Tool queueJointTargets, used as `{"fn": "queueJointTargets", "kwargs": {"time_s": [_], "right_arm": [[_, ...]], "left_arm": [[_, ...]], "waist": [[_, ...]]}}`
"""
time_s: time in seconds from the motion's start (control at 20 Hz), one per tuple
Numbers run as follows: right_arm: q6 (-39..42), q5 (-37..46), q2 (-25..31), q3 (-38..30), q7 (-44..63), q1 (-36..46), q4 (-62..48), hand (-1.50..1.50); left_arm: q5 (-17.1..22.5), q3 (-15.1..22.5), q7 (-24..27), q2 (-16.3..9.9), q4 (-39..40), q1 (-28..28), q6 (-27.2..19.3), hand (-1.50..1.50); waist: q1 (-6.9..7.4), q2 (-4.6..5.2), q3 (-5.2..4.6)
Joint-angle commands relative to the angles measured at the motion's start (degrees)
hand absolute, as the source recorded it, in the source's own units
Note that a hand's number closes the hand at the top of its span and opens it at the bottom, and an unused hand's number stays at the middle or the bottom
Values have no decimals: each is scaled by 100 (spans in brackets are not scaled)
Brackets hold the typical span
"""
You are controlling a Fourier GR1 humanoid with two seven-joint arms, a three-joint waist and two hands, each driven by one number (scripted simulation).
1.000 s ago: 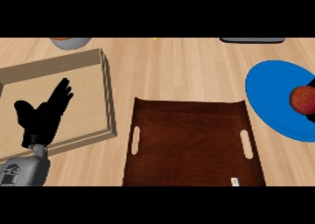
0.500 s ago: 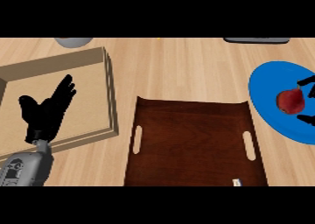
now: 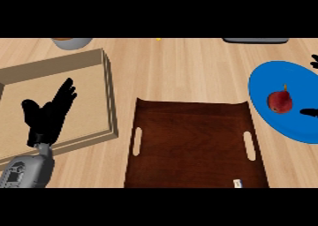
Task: Pick the pear from the tray and place it in the plate
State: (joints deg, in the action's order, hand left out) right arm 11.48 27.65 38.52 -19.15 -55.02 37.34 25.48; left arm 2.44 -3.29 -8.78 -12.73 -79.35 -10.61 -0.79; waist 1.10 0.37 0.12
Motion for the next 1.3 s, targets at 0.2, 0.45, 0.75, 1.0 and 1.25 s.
{"fn": "queueJointTargets", "kwargs": {"time_s": [0.2, 0.45, 0.75, 1.0, 1.25], "right_arm": [[1969, -1003, 375, -474, 324, 366, -373, -150], [3037, -1314, 411, -419, 878, 255, -721, -150], [3345, -1522, 844, -439, 599, 81, -718, -150], [3491, -1724, 991, -438, 656, 60, -666, -150], [3245, -1796, 1103, -422, 413, -280, -740, -150]], "left_arm": [[39, -44, -225, -3, -140, -97, -22, 0], [201, -138, -312, -80, -288, -3, 107, 0], [10, -37, 14, 3, -257, 172, 46, 0], [-72, 2, -159, 72, -101, -109, -59, 0], [-125, 140, -36, 202, -249, 67, -68, 0]], "waist": [[-67, -31, -7], [-41, -29, -2], [42, 22, 16], [-8, 26, 13], [98, 74, 41]]}}
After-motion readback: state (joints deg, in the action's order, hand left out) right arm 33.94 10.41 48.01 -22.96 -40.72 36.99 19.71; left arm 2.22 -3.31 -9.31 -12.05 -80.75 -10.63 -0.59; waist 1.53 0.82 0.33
